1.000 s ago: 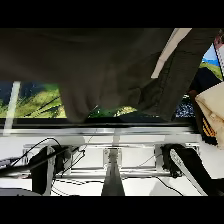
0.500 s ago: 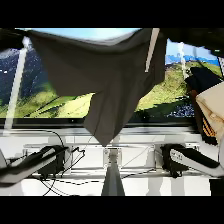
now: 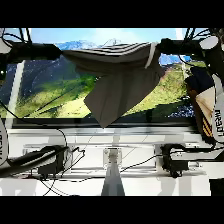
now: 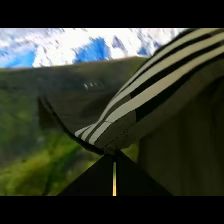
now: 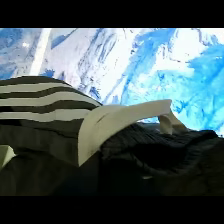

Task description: Fold the clothes and pants, and hang the long-sleeved shirts on hangers.

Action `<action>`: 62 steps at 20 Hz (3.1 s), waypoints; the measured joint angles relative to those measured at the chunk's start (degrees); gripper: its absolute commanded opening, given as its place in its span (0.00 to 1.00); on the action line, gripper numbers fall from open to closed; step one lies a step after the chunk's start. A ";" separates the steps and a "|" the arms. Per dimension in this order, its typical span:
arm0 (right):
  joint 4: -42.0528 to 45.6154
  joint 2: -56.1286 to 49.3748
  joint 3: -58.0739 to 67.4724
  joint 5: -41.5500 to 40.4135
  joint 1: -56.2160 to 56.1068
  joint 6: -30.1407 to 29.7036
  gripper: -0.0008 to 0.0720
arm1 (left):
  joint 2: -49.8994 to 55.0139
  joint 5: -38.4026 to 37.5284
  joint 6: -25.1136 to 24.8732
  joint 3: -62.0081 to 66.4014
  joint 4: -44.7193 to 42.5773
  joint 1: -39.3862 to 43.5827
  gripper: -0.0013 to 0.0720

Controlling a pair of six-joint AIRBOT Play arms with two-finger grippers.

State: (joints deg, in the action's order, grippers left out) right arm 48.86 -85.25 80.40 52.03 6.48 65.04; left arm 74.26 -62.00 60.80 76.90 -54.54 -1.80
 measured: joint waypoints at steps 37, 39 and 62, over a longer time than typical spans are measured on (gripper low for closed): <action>27.98 -1.14 3.39 31.76 14.49 0.13 0.91 | 11.72 11.47 16.46 -28.39 11.72 26.45 0.26; 26.64 -1.16 3.32 30.18 14.49 0.13 0.82 | 12.96 14.51 14.21 -28.35 13.14 27.54 0.03; -7.37 -7.13 -24.98 4.72 -0.22 -9.42 0.13 | 0.44 -1.53 7.15 -22.38 -14.25 2.84 0.03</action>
State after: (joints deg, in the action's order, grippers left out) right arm 41.50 -92.38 55.42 56.75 6.26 55.61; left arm 74.70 -63.53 67.94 54.52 -68.79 1.04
